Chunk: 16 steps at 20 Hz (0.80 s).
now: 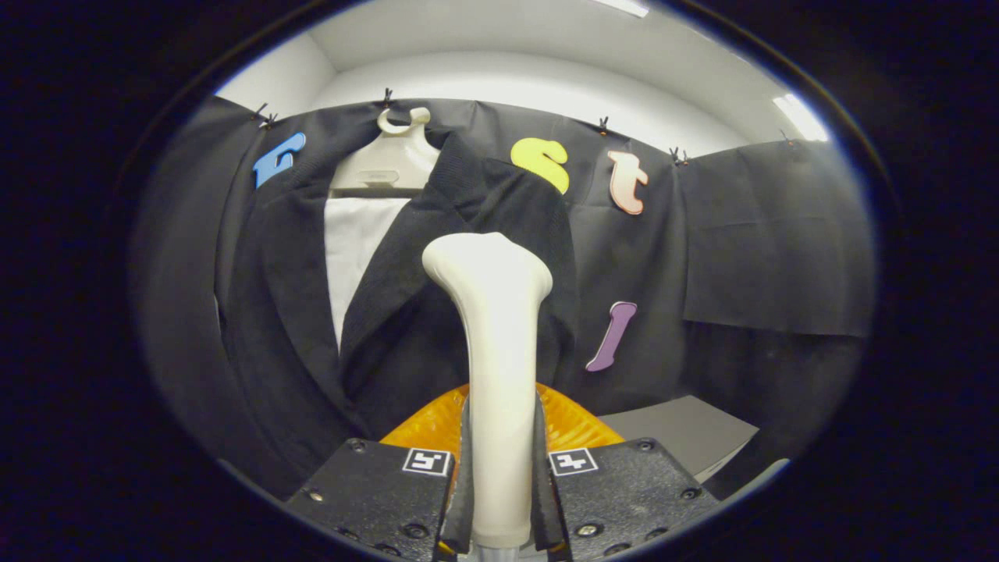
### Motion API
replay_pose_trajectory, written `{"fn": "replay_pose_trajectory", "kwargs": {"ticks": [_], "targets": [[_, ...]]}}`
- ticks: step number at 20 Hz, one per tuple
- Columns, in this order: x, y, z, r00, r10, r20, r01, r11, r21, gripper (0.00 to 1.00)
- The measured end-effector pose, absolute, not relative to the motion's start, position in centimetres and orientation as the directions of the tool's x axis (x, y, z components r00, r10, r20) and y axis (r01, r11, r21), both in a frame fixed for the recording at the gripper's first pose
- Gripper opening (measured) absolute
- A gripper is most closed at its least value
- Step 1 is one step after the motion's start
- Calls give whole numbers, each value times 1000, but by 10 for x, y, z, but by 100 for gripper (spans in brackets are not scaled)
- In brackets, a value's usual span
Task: Iron the clothes twice with a garment steamer, once on the left side and once on the right side.
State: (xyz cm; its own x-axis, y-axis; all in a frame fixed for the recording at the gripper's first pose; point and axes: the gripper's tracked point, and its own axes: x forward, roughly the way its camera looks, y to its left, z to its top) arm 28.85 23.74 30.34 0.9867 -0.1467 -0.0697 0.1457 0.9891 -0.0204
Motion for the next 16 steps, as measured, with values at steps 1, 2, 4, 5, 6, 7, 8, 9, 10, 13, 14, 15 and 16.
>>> {"fn": "replay_pose_trajectory", "kwargs": {"ticks": [1,2,4,5,6,7,8,9,10,13,14,15,16], "targets": [[286,238,295,986,-144,-82,142,990,-25,33],[285,237,289,986,-144,-89,141,989,-33,33],[280,238,273,984,-140,-110,136,990,-41,33],[277,239,261,983,-135,-128,131,991,-37,33],[274,240,248,980,-133,-147,131,991,-25,33],[272,241,236,977,-133,-164,131,991,-27,33],[270,242,224,974,-136,-179,132,991,-34,33],[268,243,214,973,-136,-188,132,991,-37,33],[268,245,205,971,-135,-197,129,991,-43,33],[261,251,177,968,-120,-222,109,992,-63,33],[259,250,166,964,-121,-236,107,992,-73,33],[257,251,156,961,-120,-248,105,992,-75,33],[256,252,146,958,-117,-261,101,992,-74,33]]}}
